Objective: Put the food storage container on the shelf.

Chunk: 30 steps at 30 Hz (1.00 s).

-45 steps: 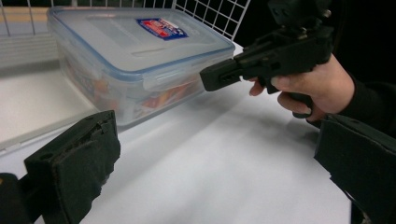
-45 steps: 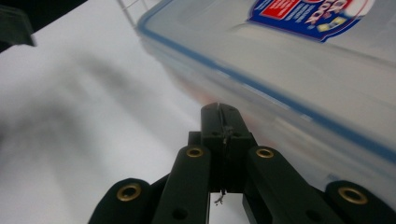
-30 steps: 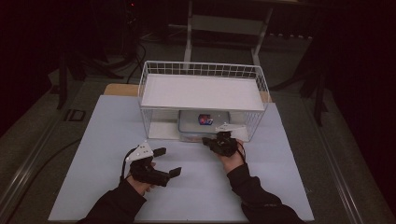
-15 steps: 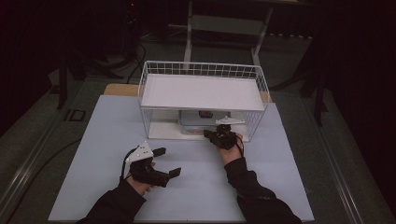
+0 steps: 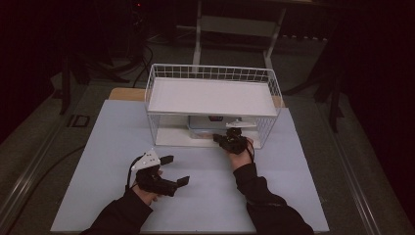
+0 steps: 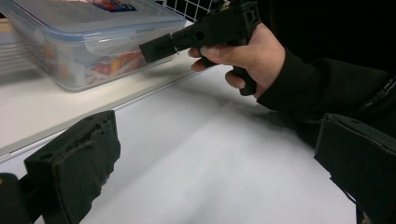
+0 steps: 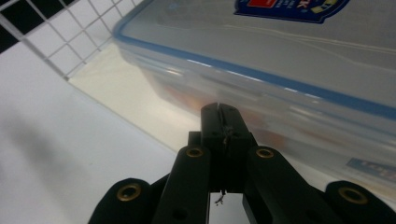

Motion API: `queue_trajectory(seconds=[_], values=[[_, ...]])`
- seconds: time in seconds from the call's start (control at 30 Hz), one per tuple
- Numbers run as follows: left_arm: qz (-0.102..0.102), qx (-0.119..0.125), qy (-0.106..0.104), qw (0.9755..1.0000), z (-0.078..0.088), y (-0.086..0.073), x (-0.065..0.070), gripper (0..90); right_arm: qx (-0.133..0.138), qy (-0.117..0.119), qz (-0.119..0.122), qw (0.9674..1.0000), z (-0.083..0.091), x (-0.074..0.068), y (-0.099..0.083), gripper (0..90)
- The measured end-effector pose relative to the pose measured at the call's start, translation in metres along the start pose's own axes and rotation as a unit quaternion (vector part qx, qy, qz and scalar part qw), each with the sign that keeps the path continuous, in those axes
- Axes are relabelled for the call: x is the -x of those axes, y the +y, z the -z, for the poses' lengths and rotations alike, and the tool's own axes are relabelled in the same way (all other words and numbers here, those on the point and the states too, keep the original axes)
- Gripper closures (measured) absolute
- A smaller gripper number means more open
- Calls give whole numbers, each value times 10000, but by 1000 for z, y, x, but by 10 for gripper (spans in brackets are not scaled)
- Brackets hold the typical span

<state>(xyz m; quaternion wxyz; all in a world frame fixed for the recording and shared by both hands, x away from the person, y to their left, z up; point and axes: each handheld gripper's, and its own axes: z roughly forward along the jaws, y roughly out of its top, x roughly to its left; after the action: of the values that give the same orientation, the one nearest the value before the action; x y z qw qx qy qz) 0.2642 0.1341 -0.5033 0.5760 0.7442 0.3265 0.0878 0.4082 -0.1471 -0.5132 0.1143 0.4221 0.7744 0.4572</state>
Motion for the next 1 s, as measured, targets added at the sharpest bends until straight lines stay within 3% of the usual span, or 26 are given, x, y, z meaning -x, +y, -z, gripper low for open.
queue_trajectory(seconds=[0.1, 0.4, 0.6, 0.73, 0.87, 1.0], values=[[-18, -1, -3, 10000, 1, 1, 1, 1, 11, 101, 25, 9999, 5, -4, -2, 888], [-70, 0, -10, 10000, 1, 2, 3, 1, 29, 390, 144, 9991, 23, -16, -8, 737], [-78, 26, 9, 10000, 2, 3, 3, 1, 151, 517, 385, 9978, 35, -26, -10, 408], [-59, 28, -16, 10000, 2, 3, 3, 1, 253, 931, 192, 9951, 40, -25, -12, 204], [-64, -4, -16, 10000, 1, 2, 4, 1, 328, 1118, 189, 9930, 44, -21, -15, 160], [-87, 2, -23, 10000, 1, 2, 5, 1, 248, 1152, 250, 9927, 49, -20, -19, 168]])
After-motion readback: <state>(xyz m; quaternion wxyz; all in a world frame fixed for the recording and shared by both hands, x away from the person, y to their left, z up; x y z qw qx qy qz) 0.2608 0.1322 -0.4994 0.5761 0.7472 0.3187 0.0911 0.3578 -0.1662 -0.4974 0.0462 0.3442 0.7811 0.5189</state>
